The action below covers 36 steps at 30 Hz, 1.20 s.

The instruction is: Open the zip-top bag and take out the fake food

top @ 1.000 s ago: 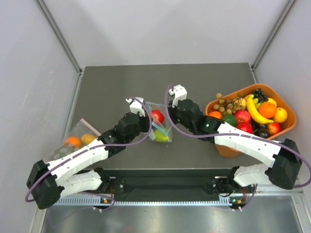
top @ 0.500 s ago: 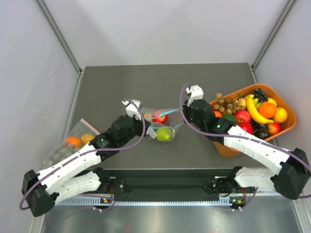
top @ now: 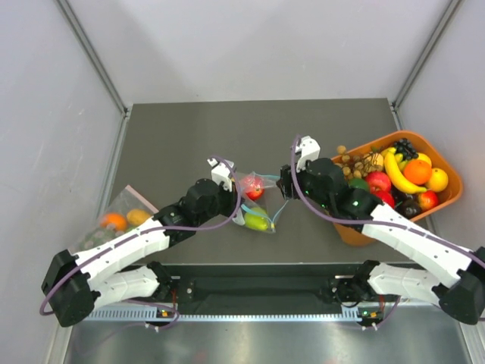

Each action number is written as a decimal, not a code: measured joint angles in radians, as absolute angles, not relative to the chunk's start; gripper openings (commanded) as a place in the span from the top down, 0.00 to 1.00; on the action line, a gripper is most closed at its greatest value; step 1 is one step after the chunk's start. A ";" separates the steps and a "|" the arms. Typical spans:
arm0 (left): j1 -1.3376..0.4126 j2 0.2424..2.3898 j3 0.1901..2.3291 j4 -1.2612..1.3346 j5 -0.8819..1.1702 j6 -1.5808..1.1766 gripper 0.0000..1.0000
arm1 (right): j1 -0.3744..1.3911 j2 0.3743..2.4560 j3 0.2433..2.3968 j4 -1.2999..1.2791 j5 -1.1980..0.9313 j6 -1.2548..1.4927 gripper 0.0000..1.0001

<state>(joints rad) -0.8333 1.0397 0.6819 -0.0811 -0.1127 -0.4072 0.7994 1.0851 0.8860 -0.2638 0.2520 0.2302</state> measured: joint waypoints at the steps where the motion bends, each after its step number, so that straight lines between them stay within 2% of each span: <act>1: -0.833 1.041 0.678 -0.072 -0.098 -0.401 1.00 | 0.811 1.062 0.899 -0.273 0.234 0.219 0.38; 8: -0.833 1.039 0.675 -0.007 -0.043 -0.363 1.00 | 0.869 0.943 0.966 -0.282 0.029 0.177 0.39; 15: -0.833 1.026 0.675 -0.003 -0.019 -0.352 1.00 | 0.889 1.060 0.998 -0.284 -0.154 0.186 0.46; 24: -0.833 0.930 0.656 -0.016 0.049 -0.348 1.00 | 0.889 1.272 0.994 -0.302 -0.131 0.247 0.49; 36: -0.833 0.852 0.615 -0.073 0.118 -0.354 1.00 | 0.889 1.289 0.888 -0.279 -0.053 0.319 0.46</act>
<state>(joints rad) -0.8333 0.8520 0.6151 -0.0727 0.1177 -0.3538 0.8894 1.2888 0.8883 -0.2790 -0.0528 0.3195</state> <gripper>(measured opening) 0.017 0.533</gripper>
